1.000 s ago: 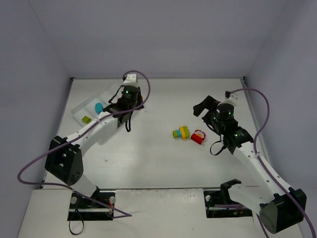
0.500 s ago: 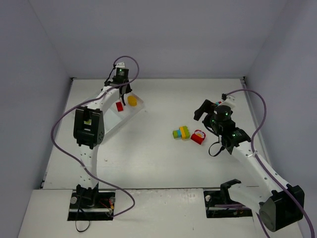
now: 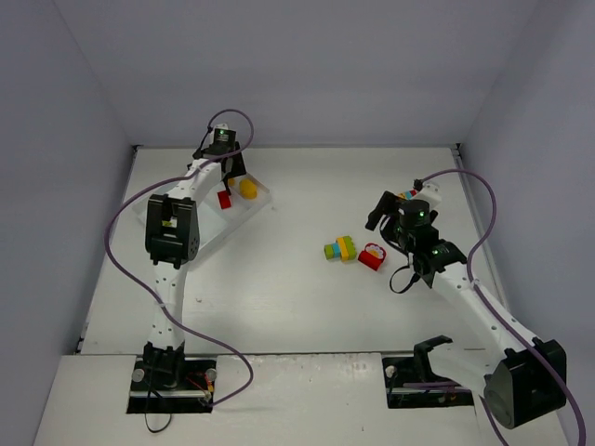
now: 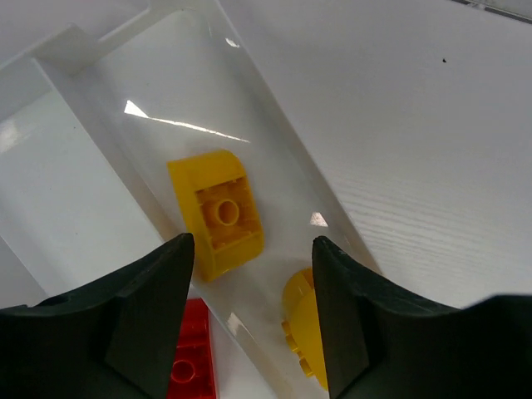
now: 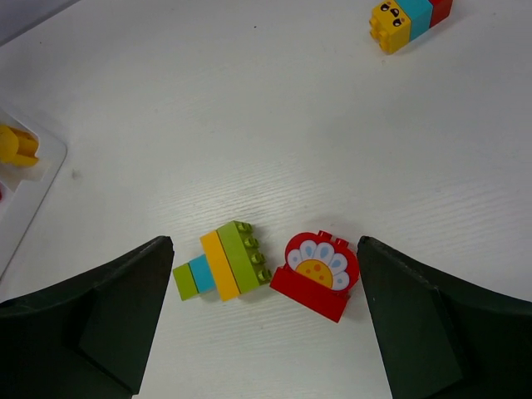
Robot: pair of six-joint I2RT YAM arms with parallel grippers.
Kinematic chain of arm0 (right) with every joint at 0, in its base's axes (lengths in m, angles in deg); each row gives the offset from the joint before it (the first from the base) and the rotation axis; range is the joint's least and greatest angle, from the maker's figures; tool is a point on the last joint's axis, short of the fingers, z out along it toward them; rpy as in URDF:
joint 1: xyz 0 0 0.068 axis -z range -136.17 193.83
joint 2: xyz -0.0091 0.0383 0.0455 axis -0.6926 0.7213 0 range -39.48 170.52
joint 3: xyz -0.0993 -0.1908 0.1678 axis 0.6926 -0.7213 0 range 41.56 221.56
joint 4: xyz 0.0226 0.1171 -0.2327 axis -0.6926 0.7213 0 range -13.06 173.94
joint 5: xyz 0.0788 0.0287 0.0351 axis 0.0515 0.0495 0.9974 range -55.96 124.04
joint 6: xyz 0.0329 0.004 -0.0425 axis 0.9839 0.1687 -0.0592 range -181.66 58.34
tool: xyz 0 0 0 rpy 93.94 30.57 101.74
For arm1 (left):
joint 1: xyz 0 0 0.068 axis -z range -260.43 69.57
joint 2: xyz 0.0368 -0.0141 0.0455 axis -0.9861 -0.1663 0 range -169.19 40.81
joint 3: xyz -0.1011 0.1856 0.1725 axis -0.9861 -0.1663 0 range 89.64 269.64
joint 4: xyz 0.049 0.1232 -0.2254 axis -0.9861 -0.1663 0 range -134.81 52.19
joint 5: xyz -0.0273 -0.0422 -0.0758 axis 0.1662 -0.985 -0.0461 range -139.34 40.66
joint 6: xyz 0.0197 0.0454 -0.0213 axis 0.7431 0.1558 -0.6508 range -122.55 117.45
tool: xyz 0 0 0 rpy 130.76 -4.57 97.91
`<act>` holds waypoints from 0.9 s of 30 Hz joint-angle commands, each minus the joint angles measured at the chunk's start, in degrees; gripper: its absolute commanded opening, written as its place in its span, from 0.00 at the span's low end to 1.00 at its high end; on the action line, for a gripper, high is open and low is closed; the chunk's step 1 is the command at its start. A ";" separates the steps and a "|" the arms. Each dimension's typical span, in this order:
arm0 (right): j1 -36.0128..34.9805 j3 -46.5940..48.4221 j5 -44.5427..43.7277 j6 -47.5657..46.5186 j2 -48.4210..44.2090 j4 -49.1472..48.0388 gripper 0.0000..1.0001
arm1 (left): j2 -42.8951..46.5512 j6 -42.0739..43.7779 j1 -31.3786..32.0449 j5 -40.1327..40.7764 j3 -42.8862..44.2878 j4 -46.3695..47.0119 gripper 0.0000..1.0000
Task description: Sort the legos into containers by color
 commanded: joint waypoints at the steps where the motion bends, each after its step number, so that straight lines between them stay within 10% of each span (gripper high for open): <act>1: 0.79 0.61 -2.46 -0.64 1.71 -1.25 0.89 | 4.13 -0.44 -0.15 -0.54 2.15 0.54 0.53; 27: 1.41 7.81 -7.47 11.05 26.49 7.46 0.91 | 64.66 8.88 8.37 -12.67 -36.60 -3.94 0.62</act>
